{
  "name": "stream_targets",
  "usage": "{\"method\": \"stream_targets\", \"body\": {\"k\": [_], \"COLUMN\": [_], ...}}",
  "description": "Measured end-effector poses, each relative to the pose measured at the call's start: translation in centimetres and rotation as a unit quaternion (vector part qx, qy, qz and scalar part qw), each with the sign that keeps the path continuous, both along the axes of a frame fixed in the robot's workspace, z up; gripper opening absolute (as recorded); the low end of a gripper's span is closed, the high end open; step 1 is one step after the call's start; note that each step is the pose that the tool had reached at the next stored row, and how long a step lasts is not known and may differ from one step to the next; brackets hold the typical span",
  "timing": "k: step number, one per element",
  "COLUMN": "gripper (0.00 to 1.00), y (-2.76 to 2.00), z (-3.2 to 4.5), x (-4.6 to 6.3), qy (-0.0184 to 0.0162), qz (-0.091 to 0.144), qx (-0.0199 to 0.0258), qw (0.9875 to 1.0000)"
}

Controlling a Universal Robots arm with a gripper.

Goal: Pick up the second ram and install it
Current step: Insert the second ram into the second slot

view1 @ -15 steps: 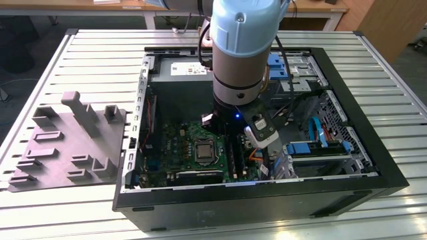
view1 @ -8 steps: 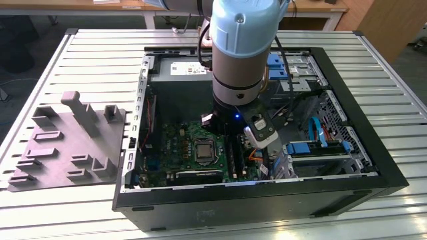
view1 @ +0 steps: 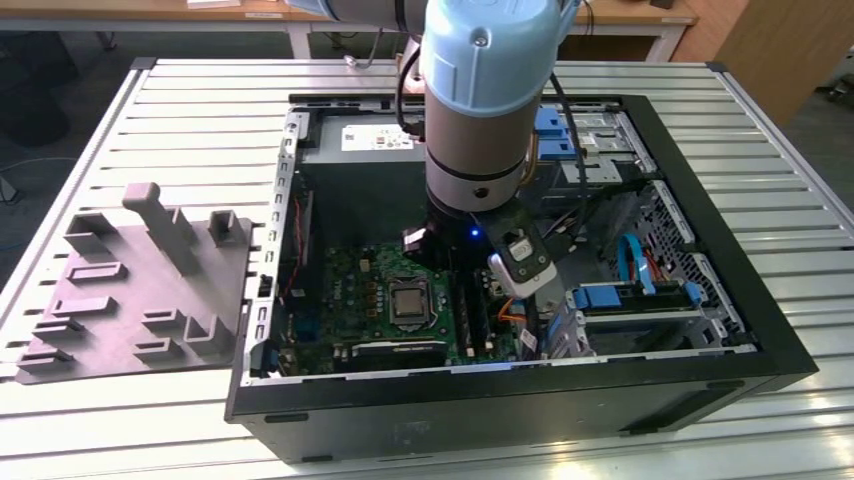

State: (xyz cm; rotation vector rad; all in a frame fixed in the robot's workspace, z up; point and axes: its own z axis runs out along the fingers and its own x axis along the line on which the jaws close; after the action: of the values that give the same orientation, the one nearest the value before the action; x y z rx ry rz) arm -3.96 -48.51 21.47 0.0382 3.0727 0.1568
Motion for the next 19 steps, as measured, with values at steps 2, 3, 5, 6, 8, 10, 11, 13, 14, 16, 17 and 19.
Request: {"method": "stream_targets", "body": {"k": [2,3,5,6,8,10,11,13,14,16,17,19], "gripper": [0.12,0.12,0.12,0.13,0.19,0.19,0.19,0.19,0.19,0.19,0.19,0.19], "y": [0.00,0.00,0.00,0.01,0.01,0.00,0.00,0.00,0.00,0.00,0.00,0.00], "z": [-0.01,-0.01,-0.02,-0.05,-0.05,-0.02,-0.02,0.10,0.24,0.71,0.95,1.42], "x": [0.0,0.0,0.0,0.0,0.0,0.0,0.0,0.0,0.0,0.0,0.0,0.0], "qy": [0.0000,0.0000,0.0000,-0.0001,-0.0001,0.0000,0.0000,0.0001,0.0000,0.0000,0.0000,0.0000], "qz": [0.000,0.000,0.000,0.000,0.000,0.000,0.000,0.000,0.000,0.000,0.000,0.000], "qx": [0.0000,0.0000,0.0001,0.0005,0.0004,0.0000,0.0000,-0.0002,0.0000,0.0000,0.0000,0.0001], "qw": [1.0000,1.0000,1.0000,1.0000,1.0000,1.0000,1.0000,1.0000,1.0000,1.0000,1.0000,1.0000]}}
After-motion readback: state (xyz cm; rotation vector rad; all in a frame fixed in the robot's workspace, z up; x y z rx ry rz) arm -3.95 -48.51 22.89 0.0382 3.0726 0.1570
